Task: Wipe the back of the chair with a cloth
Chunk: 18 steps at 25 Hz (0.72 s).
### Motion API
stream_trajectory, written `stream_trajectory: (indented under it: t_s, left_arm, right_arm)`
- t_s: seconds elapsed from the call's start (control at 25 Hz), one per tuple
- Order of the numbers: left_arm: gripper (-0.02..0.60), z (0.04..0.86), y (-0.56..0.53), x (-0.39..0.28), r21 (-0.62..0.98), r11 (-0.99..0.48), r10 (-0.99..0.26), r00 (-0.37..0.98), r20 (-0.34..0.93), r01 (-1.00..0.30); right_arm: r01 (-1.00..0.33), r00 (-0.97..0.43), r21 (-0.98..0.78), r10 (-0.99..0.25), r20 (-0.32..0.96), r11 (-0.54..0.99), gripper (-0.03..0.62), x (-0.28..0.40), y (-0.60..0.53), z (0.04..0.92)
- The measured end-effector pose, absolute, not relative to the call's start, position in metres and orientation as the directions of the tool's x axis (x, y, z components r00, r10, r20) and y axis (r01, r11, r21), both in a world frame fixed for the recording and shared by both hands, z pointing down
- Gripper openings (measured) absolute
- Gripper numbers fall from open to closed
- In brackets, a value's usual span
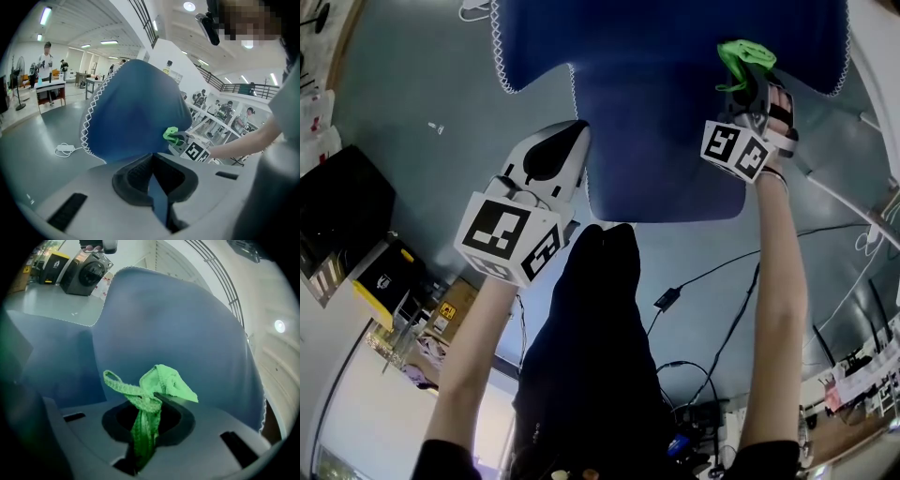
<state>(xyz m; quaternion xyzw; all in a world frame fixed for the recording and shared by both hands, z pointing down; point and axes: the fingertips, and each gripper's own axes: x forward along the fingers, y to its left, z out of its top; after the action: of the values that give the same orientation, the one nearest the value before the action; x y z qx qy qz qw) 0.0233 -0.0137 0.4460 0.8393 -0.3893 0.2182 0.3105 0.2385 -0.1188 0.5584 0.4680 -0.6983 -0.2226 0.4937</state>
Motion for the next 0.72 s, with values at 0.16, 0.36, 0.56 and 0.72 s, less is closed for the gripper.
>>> stream_trajectory:
  t_s: [0.16,0.36,0.56,0.72]
  left_arm:
    - [0.003,0.451,-0.01,0.016,0.35,-0.501,-0.516,0.599,0.613,-0.791]
    - [0.003,0.462,-0.006,0.003,0.353,-0.478,-0.518,0.582,0.627,-0.805]
    - [0.003,0.466,-0.003,-0.003,0.356,-0.466,-0.512,0.575,0.638,-0.81]
    - [0.003,0.47,-0.002,-0.009,0.357,-0.453,-0.52,0.567,0.639,-0.817]
  right_arm:
    - [-0.458,-0.06,0.73,-0.837,0.544,0.507,0.054,0.235,-0.108,0.588]
    - [-0.52,-0.018,0.659,-0.778,0.628,0.543,0.054,0.23,-0.096,0.622]
    - [-0.527,0.001,0.638,-0.75,0.661,0.562,0.054,0.229,-0.101,0.634]
    - [-0.521,0.005,0.637,-0.745,0.667,0.568,0.052,0.228,-0.104,0.639]
